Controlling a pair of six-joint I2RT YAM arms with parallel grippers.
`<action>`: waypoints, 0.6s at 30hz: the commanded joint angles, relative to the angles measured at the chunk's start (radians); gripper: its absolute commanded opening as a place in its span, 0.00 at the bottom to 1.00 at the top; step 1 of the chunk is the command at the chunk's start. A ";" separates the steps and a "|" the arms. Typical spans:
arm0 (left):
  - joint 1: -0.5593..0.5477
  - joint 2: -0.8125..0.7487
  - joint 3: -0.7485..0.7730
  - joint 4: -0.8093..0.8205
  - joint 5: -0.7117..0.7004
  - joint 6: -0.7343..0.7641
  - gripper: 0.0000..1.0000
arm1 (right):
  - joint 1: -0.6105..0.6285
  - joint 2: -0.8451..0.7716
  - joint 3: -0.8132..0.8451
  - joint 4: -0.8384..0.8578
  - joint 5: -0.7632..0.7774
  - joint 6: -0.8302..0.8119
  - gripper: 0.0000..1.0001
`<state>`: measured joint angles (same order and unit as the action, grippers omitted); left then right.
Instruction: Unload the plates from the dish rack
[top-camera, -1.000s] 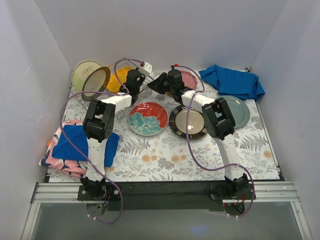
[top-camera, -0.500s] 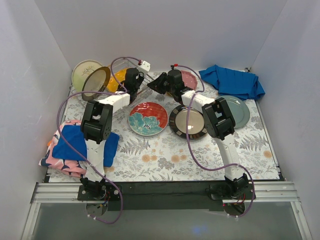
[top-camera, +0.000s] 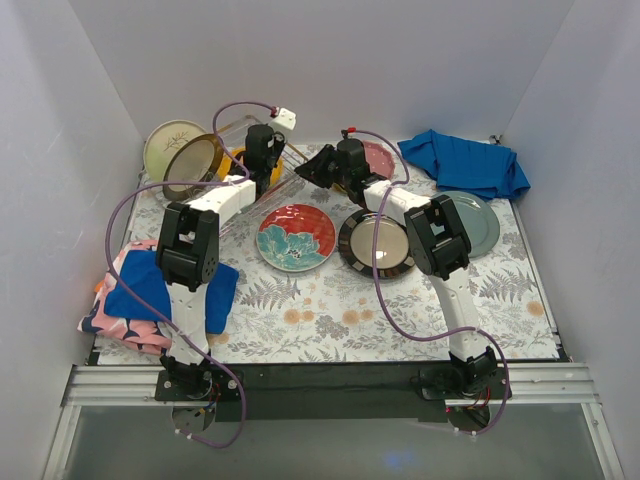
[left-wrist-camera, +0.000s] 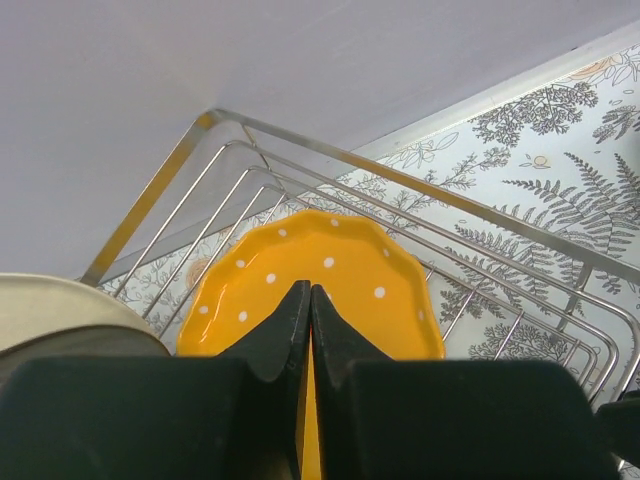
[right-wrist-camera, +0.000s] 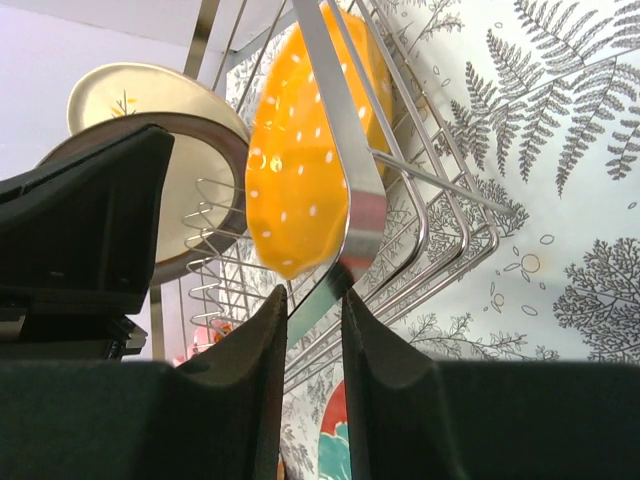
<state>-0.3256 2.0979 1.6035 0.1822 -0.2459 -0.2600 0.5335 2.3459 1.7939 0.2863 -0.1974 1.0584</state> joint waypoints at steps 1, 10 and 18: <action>0.005 -0.082 0.009 -0.010 0.019 -0.031 0.00 | -0.015 0.013 0.015 -0.047 0.001 -0.103 0.01; 0.033 0.030 0.179 -0.329 0.226 -0.111 0.28 | -0.015 0.015 0.010 -0.047 0.003 -0.121 0.01; 0.039 0.206 0.426 -0.541 0.289 -0.226 0.33 | -0.015 0.018 -0.001 -0.047 0.009 -0.135 0.01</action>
<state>-0.2943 2.2574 1.9747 -0.2035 -0.0101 -0.4034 0.5312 2.3459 1.7947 0.2874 -0.2050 1.0378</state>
